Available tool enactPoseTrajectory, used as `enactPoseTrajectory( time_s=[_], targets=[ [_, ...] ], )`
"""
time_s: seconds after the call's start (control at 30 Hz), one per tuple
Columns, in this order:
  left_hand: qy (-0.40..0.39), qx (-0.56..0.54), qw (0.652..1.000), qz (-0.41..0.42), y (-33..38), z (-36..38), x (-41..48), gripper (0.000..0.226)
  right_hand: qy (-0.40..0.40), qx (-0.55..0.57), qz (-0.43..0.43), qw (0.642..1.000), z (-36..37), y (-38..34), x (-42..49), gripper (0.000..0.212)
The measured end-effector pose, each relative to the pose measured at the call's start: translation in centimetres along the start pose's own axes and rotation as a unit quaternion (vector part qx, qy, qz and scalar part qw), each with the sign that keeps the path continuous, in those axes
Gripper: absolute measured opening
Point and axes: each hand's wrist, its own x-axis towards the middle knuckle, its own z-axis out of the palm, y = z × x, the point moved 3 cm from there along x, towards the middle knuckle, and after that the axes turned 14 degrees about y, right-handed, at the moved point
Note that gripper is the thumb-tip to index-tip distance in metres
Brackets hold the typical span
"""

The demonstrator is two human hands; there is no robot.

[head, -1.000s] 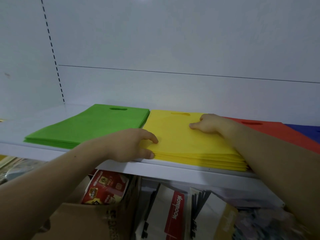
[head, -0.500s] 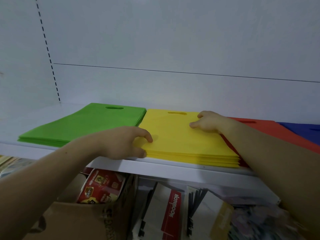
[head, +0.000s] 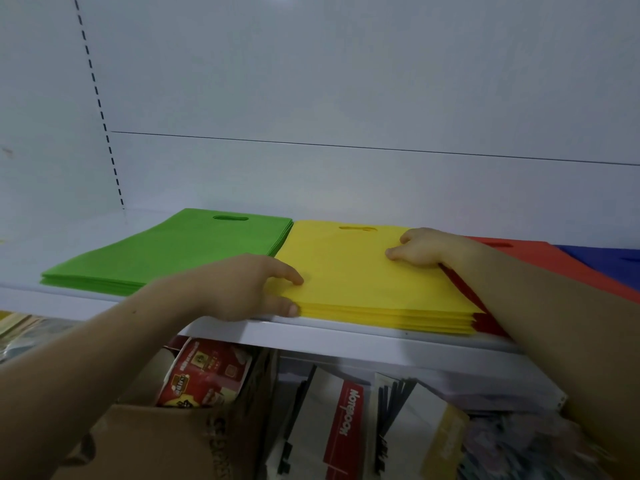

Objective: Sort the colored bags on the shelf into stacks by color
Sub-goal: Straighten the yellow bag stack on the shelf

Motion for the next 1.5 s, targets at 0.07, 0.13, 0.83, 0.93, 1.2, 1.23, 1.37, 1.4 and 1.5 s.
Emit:
enactPoseTrajectory(
  time_s=[0.07, 0.13, 0.83, 0.93, 1.2, 1.23, 1.37, 1.4, 1.5],
  targets=[
    [0.007, 0.007, 1.0, -0.002, 0.2, -0.1, -0.1, 0.052, -0.007, -0.008, 0.004, 1.0, 0.4, -0.2, -0.1, 0.076],
    [0.006, 0.015, 1.0, -0.003, 0.3, -0.3, -0.1, 0.051, -0.002, -0.013, 0.004, 1.0, 0.5, -0.4, -0.1, 0.079],
    [0.0, 0.029, 1.0, 0.008, -0.4, 0.7, 0.2, 0.108, -0.026, -0.009, 0.004, 1.0, 1.9, -0.2, 6.2, 0.103],
    [0.004, 0.024, 1.0, 0.008, -0.5, 0.5, 0.2, 0.111, -0.026, -0.031, 0.003, 0.999, 2.2, 0.1, 6.6, 0.104],
    [0.036, 0.012, 0.999, 0.006, -0.1, 0.7, 0.0, 0.121, -0.021, -0.007, 0.012, 1.0, 2.3, -0.8, 7.5, 0.104],
    [0.039, 0.014, 0.999, 0.007, -0.1, 0.8, -0.1, 0.121, -0.019, -0.01, 0.01, 1.0, 2.3, -0.8, 7.5, 0.103],
    [0.05, 0.017, 0.999, 0.005, 0.1, 0.8, -0.2, 0.121, -0.013, -0.026, -0.004, 1.0, 2.4, -0.6, 7.6, 0.099],
    [0.056, 0.017, 0.998, 0.003, 0.1, 0.7, -0.2, 0.121, -0.011, -0.029, -0.006, 0.999, 2.5, -0.6, 7.6, 0.1],
    [0.055, 0.018, 0.998, -0.006, -0.1, 0.5, -0.4, 0.121, -0.019, -0.033, -0.01, 0.999, 2.7, -0.6, 7.4, 0.101]
  ],
)
